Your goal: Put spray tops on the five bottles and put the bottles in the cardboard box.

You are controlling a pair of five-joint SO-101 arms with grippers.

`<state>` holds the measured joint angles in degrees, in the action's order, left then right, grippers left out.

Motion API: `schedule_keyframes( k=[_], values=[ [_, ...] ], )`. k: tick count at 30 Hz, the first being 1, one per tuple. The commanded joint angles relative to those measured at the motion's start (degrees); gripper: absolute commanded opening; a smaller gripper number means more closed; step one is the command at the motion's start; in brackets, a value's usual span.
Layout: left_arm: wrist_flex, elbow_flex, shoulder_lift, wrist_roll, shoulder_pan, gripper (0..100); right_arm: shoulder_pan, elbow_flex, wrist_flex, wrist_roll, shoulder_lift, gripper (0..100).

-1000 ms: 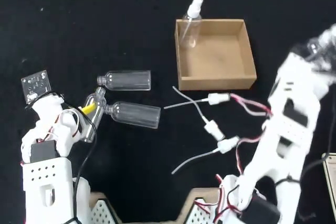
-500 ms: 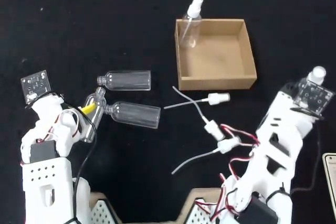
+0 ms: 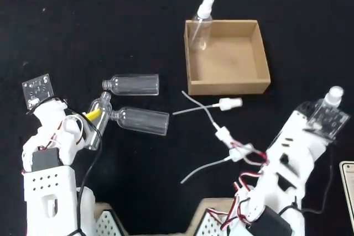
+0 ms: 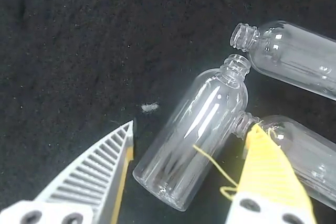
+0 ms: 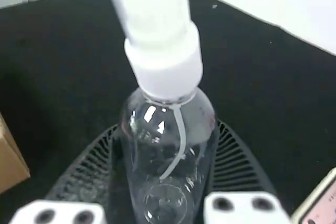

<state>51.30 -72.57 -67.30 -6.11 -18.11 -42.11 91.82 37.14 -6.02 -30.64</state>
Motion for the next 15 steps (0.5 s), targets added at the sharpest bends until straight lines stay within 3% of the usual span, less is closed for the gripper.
schedule_keyframes(
  k=[1,10,15],
  values=[
    [-1.1,0.2,-0.6,-0.4,-0.2,33,-0.8,2.9,8.7,-0.7,-2.9,10.9],
    [-1.1,0.0,-0.6,-0.4,-0.4,33,-0.9,-1.4,-2.8,-0.7,-2.8,10.9],
    [-1.1,0.0,-0.6,-0.4,-0.4,33,-1.1,-1.5,-3.1,-0.4,-2.8,10.9]
  ],
)
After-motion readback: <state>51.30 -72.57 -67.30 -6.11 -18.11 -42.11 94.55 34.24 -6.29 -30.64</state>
